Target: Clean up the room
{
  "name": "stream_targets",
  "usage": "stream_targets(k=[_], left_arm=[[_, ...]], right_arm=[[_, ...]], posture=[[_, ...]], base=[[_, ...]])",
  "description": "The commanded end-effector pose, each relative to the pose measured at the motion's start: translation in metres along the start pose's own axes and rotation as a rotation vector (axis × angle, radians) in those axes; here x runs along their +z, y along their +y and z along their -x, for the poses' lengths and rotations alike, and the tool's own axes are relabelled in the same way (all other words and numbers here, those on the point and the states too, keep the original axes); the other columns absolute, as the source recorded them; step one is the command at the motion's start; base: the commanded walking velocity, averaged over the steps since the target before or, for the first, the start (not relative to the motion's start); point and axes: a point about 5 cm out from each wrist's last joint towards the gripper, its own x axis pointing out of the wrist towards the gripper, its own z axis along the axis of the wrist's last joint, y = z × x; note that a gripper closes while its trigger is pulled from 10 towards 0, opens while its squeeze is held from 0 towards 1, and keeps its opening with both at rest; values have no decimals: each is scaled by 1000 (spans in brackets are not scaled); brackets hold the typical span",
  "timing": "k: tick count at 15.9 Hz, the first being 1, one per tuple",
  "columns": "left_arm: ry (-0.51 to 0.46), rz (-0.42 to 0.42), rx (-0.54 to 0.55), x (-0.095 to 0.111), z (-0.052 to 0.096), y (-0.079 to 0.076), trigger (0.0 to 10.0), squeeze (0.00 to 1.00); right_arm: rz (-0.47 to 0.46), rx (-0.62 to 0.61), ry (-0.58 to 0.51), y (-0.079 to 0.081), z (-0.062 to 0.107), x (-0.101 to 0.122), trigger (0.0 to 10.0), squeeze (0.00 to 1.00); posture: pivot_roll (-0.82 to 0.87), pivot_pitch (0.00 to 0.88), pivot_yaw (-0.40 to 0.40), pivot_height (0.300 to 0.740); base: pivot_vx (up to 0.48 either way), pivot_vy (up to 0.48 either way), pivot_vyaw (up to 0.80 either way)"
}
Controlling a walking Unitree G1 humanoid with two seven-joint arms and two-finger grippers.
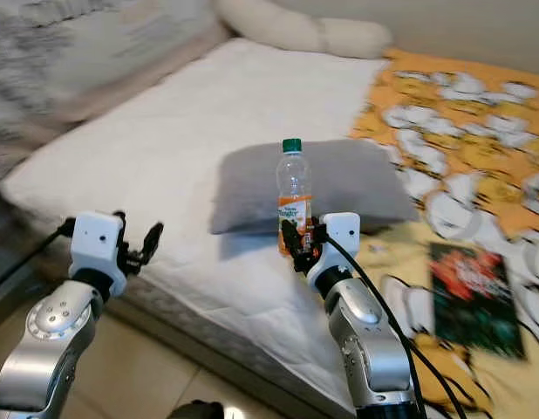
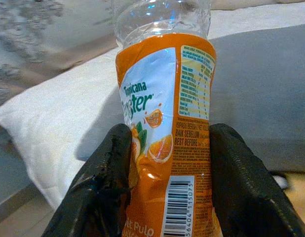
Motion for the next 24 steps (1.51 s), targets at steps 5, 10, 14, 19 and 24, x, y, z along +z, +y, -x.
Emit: stream_targets(k=[5, 10, 14, 19, 24], left_arm=[[0, -7, -8, -2, 4, -2, 10000, 0], [0, -33, -5, -4, 2, 1, 10000, 0], [1, -25, -8, -4, 4, 2, 10000, 0], [9, -10, -8, -5, 4, 4, 10000, 0], [14, 9, -16, -4, 4, 3, 10000, 0]], right_arm=[[47, -62, 20, -6, 2, -3, 10000, 0], [45, -58, 66, -5, -1, -9, 10000, 0], [33, -28, 96, 0, 3, -16, 10000, 0], [53, -9, 106, 3, 1, -18, 10000, 0], [70, 6, 120, 5, -1, -20, 10000, 0]], posture=[[-43, 0, 49, 740], [-34, 0, 58, 740], [-24, 0, 46, 740], [-19, 0, 48, 740], [-21, 0, 50, 740]], base=[[0, 0, 800], [0, 0, 800], [0, 0, 800], [0, 0, 800], [52, 0, 800]])
